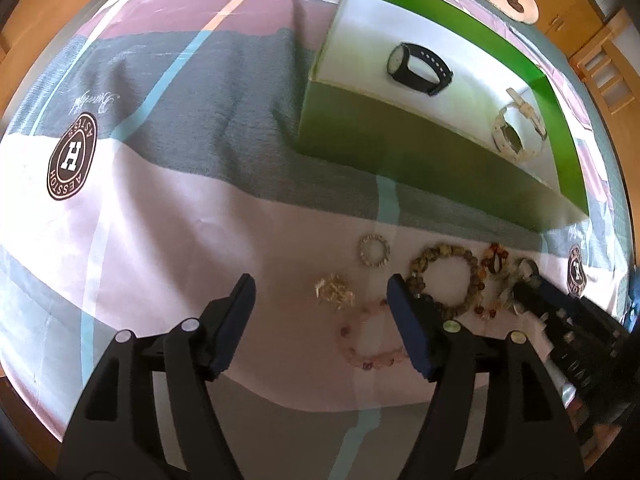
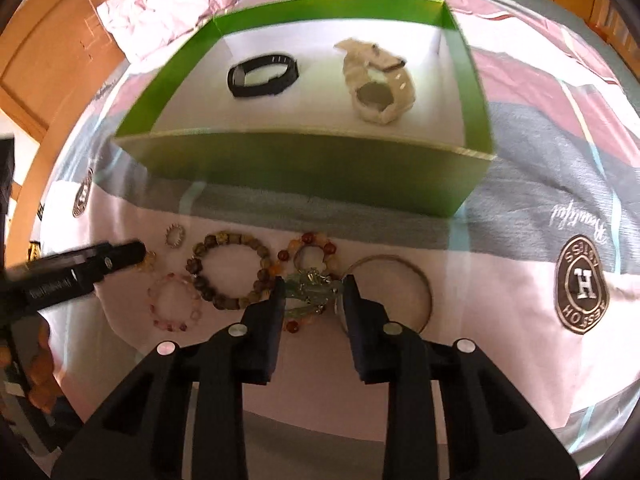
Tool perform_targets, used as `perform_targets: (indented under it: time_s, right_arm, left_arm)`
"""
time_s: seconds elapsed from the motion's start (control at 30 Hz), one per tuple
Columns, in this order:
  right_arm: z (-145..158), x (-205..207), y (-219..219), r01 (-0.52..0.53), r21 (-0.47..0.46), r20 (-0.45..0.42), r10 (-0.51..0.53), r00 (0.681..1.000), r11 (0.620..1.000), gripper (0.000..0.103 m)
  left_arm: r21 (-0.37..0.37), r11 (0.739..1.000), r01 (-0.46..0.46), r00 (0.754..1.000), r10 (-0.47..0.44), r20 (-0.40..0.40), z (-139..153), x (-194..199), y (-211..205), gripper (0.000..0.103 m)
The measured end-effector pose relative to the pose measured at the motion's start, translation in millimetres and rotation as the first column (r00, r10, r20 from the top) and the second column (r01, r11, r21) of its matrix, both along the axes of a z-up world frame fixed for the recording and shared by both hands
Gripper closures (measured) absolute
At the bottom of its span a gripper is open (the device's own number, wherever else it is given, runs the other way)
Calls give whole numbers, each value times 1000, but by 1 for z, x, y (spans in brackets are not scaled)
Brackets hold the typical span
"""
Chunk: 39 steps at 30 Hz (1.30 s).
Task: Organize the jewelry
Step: 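Withdraw from the box and lower left tool to the gold brooch, then close left tool on the gold brooch and lift it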
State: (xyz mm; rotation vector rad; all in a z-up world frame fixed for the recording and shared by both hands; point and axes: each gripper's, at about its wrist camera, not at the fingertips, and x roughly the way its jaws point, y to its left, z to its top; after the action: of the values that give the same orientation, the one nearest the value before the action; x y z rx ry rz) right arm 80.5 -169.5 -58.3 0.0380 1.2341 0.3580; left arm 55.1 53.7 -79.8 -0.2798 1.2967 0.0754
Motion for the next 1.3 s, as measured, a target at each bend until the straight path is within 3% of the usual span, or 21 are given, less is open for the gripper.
perform_targets:
  time_s: [0.13, 0.27, 0.5, 0.6, 0.67, 0.73, 1.03, 1.3]
  right_arm:
    - [10, 1, -10, 18, 41, -1, -18, 1000, 999, 73]
    - [9, 4, -16, 37, 85, -33, -35, 999, 996, 73]
    - [9, 4, -21, 48, 74, -40, -45, 998, 996, 73]
    - [8, 2, -19, 43, 58, -35, -41, 999, 997, 73]
    - [7, 2, -16, 37, 48, -32, -35, 999, 998, 73]
    - [6, 2, -15, 34, 42, -31, -33, 999, 999, 73]
    - [8, 3, -16, 44, 46, -17, -43, 999, 998, 73]
    - [8, 2, -11, 31, 10, 4, -31, 1000, 999, 73]
  left_arm:
    - [8, 999, 46, 999, -46, -11, -3, -3, -10, 33]
    - [18, 1000, 24, 999, -24, -34, -14, 2, -8, 33]
    - [37, 999, 33, 999, -32, -30, -22, 9, -11, 39]
    - [54, 998, 41, 999, -40, -16, -22, 12, -15, 50]
    - [67, 997, 49, 999, -49, -11, -22, 12, -17, 71]
    - [72, 996, 53, 999, -52, -7, -22, 12, -19, 81]
    - [77, 996, 35, 997, -41, 71, 7, 6, -13, 81]
    - [83, 996, 45, 996, -51, 72, 10, 4, -18, 81]
